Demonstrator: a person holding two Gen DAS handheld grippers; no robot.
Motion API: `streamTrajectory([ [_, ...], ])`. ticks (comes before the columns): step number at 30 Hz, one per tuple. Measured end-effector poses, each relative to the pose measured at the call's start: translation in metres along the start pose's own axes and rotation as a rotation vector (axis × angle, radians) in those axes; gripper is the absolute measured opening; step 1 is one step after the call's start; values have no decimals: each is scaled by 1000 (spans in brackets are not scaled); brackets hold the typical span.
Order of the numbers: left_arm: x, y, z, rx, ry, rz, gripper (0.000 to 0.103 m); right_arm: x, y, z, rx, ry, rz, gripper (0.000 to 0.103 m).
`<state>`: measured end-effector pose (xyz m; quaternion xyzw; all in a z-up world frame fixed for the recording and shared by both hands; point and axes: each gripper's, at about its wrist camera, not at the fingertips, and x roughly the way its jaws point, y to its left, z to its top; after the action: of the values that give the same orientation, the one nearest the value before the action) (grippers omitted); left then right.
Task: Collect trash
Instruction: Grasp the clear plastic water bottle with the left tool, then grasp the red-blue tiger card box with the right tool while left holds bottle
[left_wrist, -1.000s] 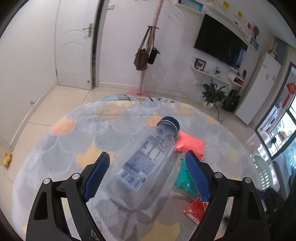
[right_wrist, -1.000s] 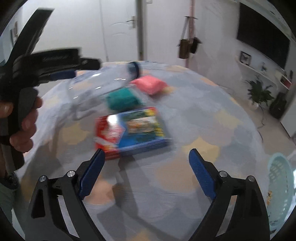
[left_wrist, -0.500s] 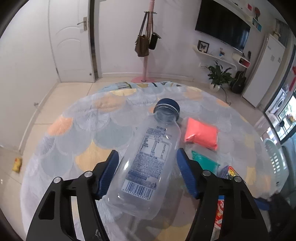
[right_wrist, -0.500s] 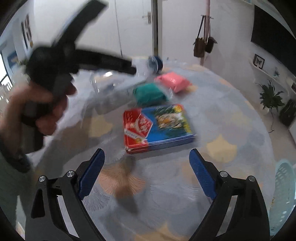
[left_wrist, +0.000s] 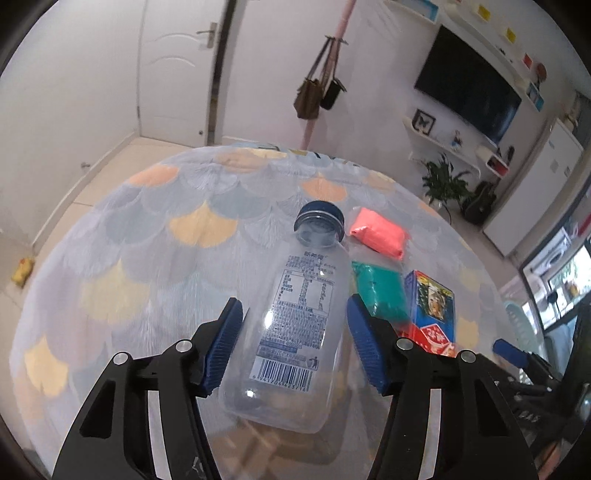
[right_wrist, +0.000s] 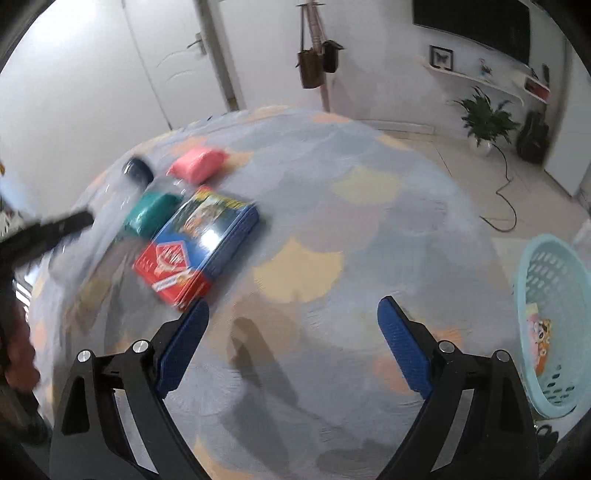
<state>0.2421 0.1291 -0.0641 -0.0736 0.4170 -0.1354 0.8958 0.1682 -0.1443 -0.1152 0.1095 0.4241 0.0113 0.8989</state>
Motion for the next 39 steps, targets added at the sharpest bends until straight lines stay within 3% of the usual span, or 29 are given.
streamTrajectory([
  [3, -2, -2, -8, -10, -28, 12, 57, 0, 18, 3, -21, 20, 104, 88],
  [7, -12, -2, -13, 0, -35, 34, 56, 16, 55, 10, -50, 66, 130, 88],
  [15, -21, 10, -20, -23, -29, 15, 56, 46, 91, 26, -50, 74, -6, 89],
  [19, -20, 9, -23, -12, -26, 18, 56, 48, 86, 23, -50, 53, -86, 89],
  [24, -21, 4, -24, 1, -17, 14, 54, 40, 68, 15, -53, 42, -53, 88],
  [28, -21, -2, -26, 22, 12, -21, 53, 23, 50, 7, -68, 28, -18, 58],
  [36, -5, -19, -28, 82, 74, 41, 63, 24, 37, 16, -83, 62, 23, 59],
  [39, -4, -20, -29, 93, 80, 46, 64, 22, 33, 21, -67, 92, 85, 67],
])
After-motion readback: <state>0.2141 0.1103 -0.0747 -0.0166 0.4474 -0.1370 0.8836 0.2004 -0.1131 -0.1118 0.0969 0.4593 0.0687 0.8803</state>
